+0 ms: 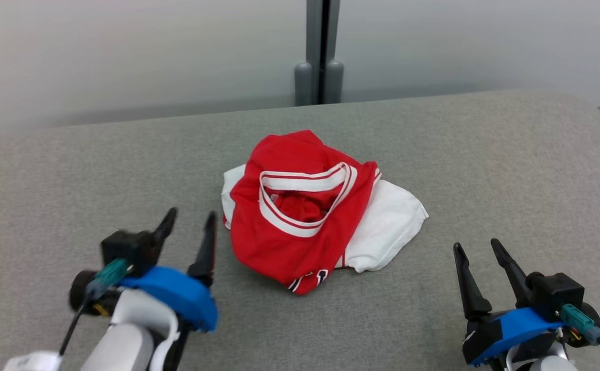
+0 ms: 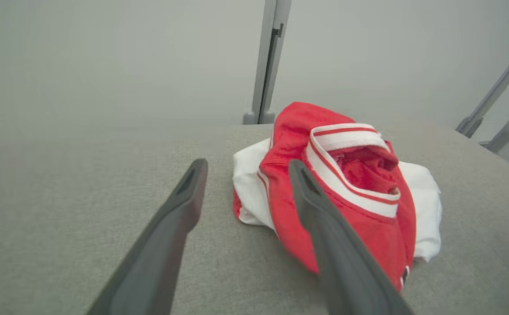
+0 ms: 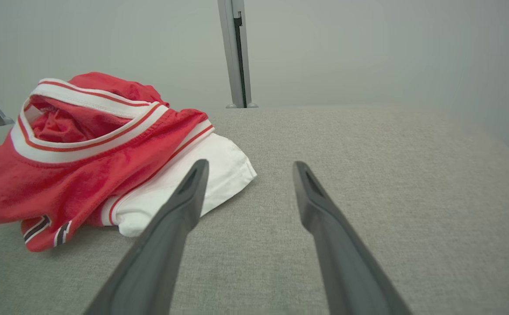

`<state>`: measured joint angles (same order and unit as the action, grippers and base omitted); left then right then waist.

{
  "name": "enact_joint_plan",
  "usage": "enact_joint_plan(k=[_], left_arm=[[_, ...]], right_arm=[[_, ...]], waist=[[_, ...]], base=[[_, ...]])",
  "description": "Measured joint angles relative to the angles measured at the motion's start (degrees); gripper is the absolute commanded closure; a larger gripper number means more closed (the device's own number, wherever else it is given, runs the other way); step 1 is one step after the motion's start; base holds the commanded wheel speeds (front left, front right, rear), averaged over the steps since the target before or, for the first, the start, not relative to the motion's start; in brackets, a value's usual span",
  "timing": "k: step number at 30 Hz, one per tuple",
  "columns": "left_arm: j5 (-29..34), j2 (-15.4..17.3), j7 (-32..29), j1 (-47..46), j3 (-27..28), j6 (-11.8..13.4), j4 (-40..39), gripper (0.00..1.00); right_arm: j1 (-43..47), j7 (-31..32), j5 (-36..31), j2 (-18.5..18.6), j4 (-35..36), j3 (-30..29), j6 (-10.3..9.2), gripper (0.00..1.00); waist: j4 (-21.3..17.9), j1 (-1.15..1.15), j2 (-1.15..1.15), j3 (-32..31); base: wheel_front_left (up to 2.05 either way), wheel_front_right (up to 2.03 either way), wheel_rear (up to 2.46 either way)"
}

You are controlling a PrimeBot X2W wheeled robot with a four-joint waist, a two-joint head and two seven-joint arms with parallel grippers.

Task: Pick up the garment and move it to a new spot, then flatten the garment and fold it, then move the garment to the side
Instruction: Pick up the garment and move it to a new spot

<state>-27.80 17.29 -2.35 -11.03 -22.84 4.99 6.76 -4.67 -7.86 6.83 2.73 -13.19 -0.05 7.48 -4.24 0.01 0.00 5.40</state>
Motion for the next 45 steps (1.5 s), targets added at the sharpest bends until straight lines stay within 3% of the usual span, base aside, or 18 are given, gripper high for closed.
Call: enact_joint_plan(k=[4,7,20,21,22,23,24,31,38,45], left_arm=[[-0.96,-2.96,-7.2,-5.53,-3.41,-1.08,1.6,0.0],[-0.48,-4.04,-11.84,-9.19,-5.05,-0.41,4.43,0.0],[2.05,-3.43,-21.28,-13.59,-6.9,4.12,9.18,0.0],[2.05,-3.3,-21.38,-13.53,-6.89,4.14,9.09,0.09],[1.96,-3.21,-21.7,-13.46,-6.88,4.14,9.01,0.36],[1.49,-3.18,-21.87,-13.32,-6.84,4.13,9.03,0.73],[1.33,-3.19,-22.1,-13.1,-6.86,4.11,9.06,1.0],[0.16,-3.65,-18.8,-12.66,-5.45,4.13,9.17,1.0],[-0.71,-3.55,-13.68,-14.86,-3.33,2.94,1.33,1.0],[-2.56,2.04,-16.82,-23.82,0.43,-1.15,-9.54,1.0]], right_arm=[[-0.99,-0.42,0.49,0.02,-0.47,1.12,0.0,0.0],[-1.28,-0.67,0.85,0.01,-0.92,2.35,0.0,0.0],[-3.31,-2.38,2.36,0.02,-2.66,4.49,0.0,0.0],[-3.31,-2.47,2.36,0.02,-2.83,4.44,0.0,0.0],[-3.32,-2.55,2.36,0.02,-2.94,4.45,0.0,0.0],[-3.32,-2.56,2.41,0.02,-3.09,4.54,0.0,0.0],[-3.32,-2.56,2.46,0.02,-3.18,4.63,0.0,0.0],[-3.78,-2.86,2.76,0.02,-3.35,4.21,0.0,0.0],[-3.18,-2.81,2.4,0.03,-3.23,3.15,0.0,0.0],[-3.19,-2.79,2.91,0.02,-2.47,3.8,0.0,0.0]], waist=[[-1.55,0.0,0.0,1.39],[-2.84,0.0,0.0,2.21],[-7.28,0.0,0.0,3.53],[-7.31,0.0,0.0,3.52],[-7.34,0.0,0.0,3.49],[-7.38,0.0,0.0,3.45],[-7.43,0.0,0.0,3.41],[-7.29,0.0,0.0,3.02],[-4.18,0.0,0.0,1.73],[-0.28,-0.01,0.0,0.69]], base=[[0.0,0.0,0.0],[0.0,0.0,0.0],[0.0,0.0,0.0],[0.0,0.0,0.0],[0.0,0.0,0.0],[0.0,0.0,0.0],[0.0,0.0,0.0],[0.0,0.0,0.0],[0.0,0.0,0.0],[0.0,0.0,0.0]])
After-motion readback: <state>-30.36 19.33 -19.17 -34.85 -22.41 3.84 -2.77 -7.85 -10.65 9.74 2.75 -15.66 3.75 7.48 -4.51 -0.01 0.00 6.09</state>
